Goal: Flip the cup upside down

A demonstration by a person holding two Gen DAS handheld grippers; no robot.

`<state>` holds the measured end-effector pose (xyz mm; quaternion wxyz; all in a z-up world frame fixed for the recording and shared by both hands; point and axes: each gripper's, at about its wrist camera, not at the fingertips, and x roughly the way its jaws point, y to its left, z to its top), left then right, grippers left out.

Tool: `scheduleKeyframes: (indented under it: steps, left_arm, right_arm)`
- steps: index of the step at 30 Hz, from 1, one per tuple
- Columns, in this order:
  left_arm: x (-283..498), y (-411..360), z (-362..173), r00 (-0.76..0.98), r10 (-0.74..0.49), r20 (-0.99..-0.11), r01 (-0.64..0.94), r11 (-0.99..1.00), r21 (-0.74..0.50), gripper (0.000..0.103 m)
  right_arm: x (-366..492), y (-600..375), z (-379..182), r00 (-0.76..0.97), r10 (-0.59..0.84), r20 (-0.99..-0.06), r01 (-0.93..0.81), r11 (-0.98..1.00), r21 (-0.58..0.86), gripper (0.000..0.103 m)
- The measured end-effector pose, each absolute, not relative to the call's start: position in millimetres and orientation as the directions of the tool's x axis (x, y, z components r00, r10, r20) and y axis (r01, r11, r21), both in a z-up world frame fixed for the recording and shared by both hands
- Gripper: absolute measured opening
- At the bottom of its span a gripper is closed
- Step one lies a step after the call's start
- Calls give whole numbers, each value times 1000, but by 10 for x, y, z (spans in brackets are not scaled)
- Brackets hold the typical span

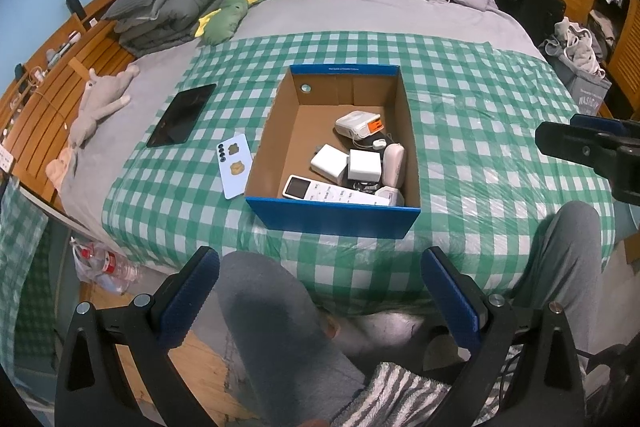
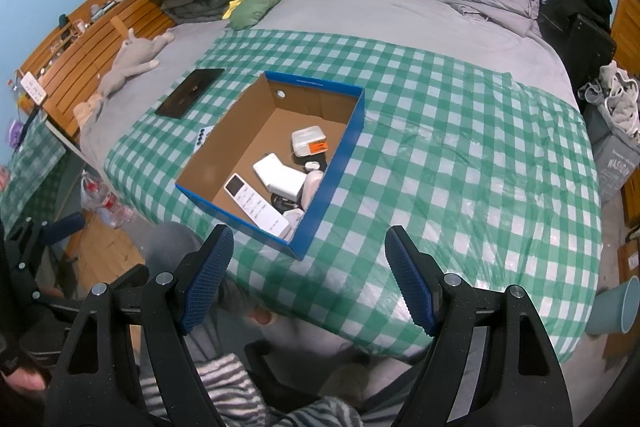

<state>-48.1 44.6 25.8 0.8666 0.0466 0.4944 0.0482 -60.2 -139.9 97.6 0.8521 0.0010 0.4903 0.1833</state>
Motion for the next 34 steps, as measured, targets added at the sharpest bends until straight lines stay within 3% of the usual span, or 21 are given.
scheduleKeyframes:
  steps: [34]
  left_arm:
    - [-461, 460, 180, 496, 128, -859, -34, 991, 129, 102]
  right_arm:
    - [-708, -1381, 984, 443, 318, -839, -319, 930, 184, 77]
